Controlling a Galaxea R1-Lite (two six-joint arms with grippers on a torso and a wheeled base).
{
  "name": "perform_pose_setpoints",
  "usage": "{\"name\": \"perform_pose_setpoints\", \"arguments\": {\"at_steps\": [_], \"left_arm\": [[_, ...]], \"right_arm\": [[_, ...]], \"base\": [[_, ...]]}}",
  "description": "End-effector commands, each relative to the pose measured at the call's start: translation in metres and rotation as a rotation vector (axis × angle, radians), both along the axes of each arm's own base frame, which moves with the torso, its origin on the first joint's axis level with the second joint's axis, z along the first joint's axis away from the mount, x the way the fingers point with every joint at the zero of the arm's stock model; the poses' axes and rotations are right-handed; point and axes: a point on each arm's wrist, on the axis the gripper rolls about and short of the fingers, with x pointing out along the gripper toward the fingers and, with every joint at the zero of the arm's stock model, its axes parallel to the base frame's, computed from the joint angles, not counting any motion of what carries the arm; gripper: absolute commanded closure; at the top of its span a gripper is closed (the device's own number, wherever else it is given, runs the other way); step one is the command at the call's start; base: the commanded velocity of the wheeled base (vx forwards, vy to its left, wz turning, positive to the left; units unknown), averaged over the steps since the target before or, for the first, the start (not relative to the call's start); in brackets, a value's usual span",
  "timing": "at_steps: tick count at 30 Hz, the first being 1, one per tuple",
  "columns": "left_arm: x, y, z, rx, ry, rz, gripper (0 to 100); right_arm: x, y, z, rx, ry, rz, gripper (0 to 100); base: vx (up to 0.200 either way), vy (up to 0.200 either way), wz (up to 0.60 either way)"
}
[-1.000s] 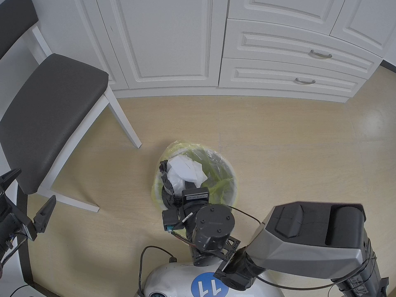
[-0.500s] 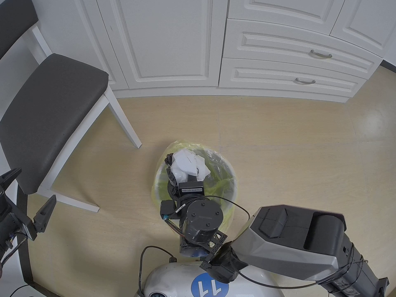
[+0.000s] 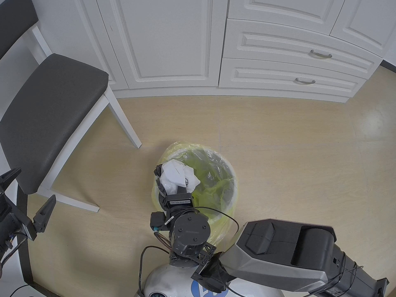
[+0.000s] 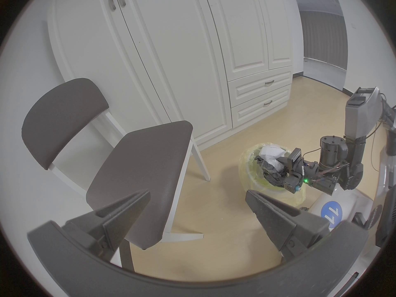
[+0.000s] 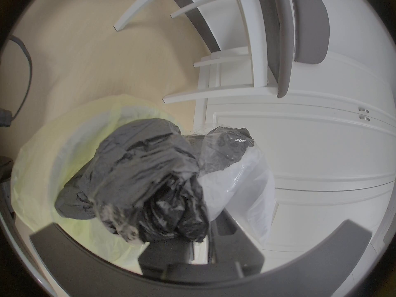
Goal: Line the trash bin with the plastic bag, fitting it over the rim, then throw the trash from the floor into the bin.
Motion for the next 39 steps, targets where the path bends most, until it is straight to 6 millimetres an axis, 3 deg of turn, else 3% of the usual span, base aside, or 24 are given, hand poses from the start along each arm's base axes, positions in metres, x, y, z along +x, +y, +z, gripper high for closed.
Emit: {"name": "perform_pose_setpoints", "arguments": {"at_steps": [1,5,13,23,39], "left_arm": [[0.000,0.000,0.000,0.001,0.000,-0.002,0],[0.000,0.000,0.000,0.001,0.000,0.000,0],[0.000,0.000,-0.001,0.001,0.002,-0.002,0],[-0.001,0.000,0.000,0.003,-0.002,-0.002,0],[-0.001,0.000,0.000,0.003,-0.002,-0.002,0]], "right_arm": [[-0.015,-0.001,0.013,0.004,0.000,0.003,100],[-0.010,-0.002,0.018,0.022,-0.010,-0.018,100],[0.032,-0.006,0.017,0.077,-0.056,-0.097,100],[0.035,-0.004,-0.015,0.030,-0.026,-0.103,100],[0.048,-0.010,-0.027,-0.012,-0.022,-0.139,100]], "base": [[0.000,0.000,0.00],[0.000,0.000,0.00],[0.000,0.000,0.00],[0.000,0.000,0.00],[0.000,0.000,0.00]]}}
